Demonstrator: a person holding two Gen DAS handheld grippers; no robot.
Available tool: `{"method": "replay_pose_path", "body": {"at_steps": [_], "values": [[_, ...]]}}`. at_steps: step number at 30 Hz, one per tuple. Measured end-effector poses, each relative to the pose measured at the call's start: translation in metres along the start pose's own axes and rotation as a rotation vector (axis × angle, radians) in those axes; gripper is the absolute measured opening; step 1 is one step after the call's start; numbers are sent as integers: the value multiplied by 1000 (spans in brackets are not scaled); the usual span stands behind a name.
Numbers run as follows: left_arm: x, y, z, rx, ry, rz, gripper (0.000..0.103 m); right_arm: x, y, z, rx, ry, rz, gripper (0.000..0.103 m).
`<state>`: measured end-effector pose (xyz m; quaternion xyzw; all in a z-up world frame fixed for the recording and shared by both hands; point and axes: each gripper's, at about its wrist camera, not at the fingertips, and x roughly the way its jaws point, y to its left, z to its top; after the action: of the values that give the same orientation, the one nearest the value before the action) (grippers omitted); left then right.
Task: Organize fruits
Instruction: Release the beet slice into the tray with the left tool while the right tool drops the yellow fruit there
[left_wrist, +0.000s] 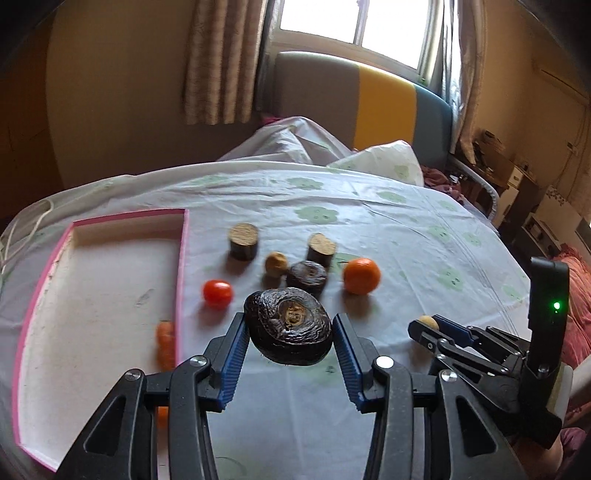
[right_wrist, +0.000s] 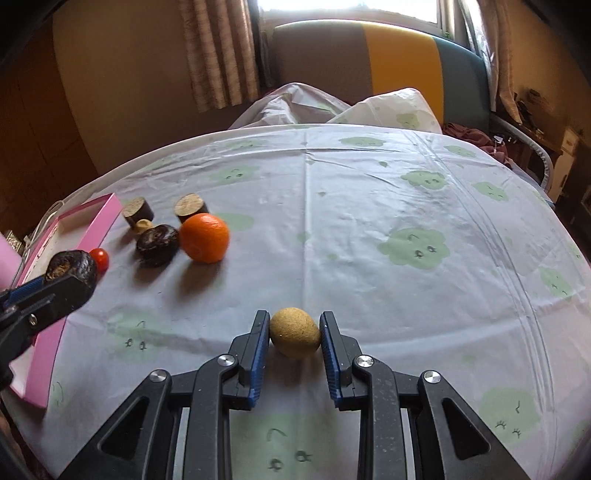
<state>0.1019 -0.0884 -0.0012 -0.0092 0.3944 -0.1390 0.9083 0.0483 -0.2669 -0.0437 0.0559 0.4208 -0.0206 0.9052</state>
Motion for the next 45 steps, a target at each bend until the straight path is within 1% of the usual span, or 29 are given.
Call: {"method": "replay_pose_path", "body": {"at_steps": [3, 6, 12, 17, 20, 25, 29, 37, 39, 40, 41, 45], "values": [[-10, 32, 1, -31, -19, 66, 47, -4, 32, 3, -59, -13, 38, 28], [-19, 63, -1, -60, -31, 115, 47, -9, 65, 4, -113, -22, 86, 28], [-31, 112, -6, -124, -55, 182, 47, -21, 126, 6, -207, -34, 181, 27], [-34, 143, -13, -162, -50, 226, 47, -26, 162, 6, -257, -24, 250, 27], [-33, 156, -16, -181, -42, 241, 47, -26, 182, 6, -269, -3, 294, 27], [-29, 172, -21, -208, -16, 261, 47, -29, 213, -5, -334, 18, 345, 27], [-27, 181, -26, -236, -3, 272, 48, -25, 232, -13, -378, 33, 355, 27], [-25, 190, -34, -269, 24, 275, 48, -25, 246, -17, -396, 20, 368, 29], [-24, 190, -36, -272, 32, 272, 48, -26, 246, -17, -379, 22, 386, 37], [-25, 191, -36, -273, 34, 273, 48, -26, 245, -18, -372, 16, 388, 51], [-25, 190, -37, -270, 35, 269, 48, -27, 244, -18, -367, 8, 391, 57], [-28, 186, -37, -248, 18, 274, 49, -29, 240, -21, -340, 7, 390, 57]]}}
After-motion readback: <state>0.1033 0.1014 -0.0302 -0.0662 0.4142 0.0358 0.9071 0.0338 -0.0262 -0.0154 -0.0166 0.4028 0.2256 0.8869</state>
